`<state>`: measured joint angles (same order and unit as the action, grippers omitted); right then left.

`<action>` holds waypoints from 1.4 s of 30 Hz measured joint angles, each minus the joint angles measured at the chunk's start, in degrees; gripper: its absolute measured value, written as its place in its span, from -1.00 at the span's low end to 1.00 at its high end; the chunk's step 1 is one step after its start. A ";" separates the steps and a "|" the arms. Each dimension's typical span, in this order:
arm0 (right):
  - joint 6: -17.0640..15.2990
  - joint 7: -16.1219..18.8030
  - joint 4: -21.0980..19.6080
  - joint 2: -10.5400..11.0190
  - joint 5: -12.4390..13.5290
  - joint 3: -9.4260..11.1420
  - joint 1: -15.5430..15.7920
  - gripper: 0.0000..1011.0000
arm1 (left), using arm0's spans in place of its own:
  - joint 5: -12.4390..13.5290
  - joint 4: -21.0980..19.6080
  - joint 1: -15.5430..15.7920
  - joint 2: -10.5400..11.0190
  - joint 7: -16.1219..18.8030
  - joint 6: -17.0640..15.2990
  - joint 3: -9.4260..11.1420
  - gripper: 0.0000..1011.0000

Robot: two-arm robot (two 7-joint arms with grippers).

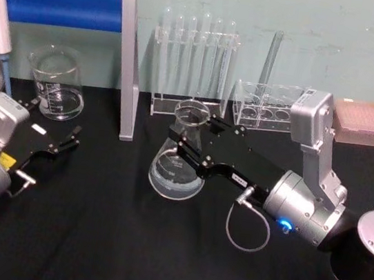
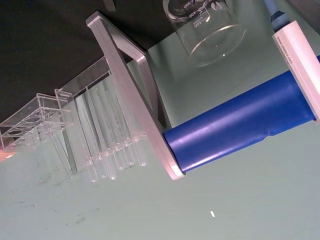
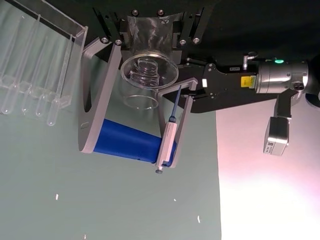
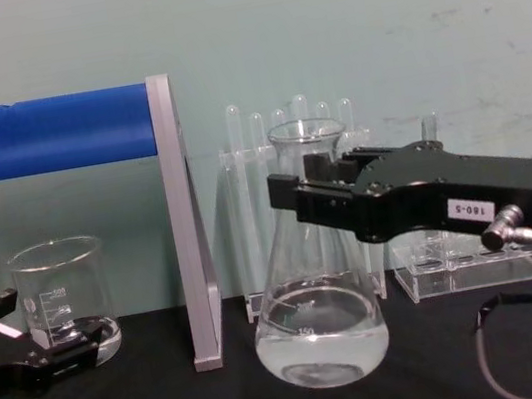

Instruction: Grasp the erlenmeyer flask with one hand, shake it three times, then place it back.

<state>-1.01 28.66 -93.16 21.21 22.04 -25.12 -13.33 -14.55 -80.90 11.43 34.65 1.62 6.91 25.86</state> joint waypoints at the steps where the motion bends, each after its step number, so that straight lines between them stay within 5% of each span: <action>1: 0.07 -0.16 0.05 0.05 0.11 -0.01 -0.02 -0.11 | 0.00 0.00 0.00 0.00 0.00 0.00 0.00 0.98; 9: 0.82 -4.66 -0.10 0.77 0.53 2.41 1.09 -0.10 | 0.00 0.00 0.00 0.00 0.00 0.00 0.00 0.98; 19: 0.80 -13.07 -2.03 1.69 -0.85 10.23 5.50 -0.11 | 0.00 0.00 0.00 0.00 0.00 0.00 0.00 0.98; 29: -0.09 -17.54 -4.00 1.73 -2.52 15.82 9.14 -0.10 | 0.00 0.00 0.00 0.00 0.00 0.00 0.00 0.98; 36: -0.52 -17.40 -4.07 1.06 -3.30 16.71 9.44 -0.11 | 0.00 0.00 0.00 0.00 0.00 0.00 0.00 0.98; 42: -0.85 -14.12 -2.59 0.12 -3.69 14.86 7.57 -0.10 | 0.00 0.00 0.00 0.00 0.00 0.00 0.00 0.98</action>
<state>-1.86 14.54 -95.75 21.33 18.34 -10.27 -5.76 -14.55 -80.90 11.43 34.65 1.62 6.91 25.86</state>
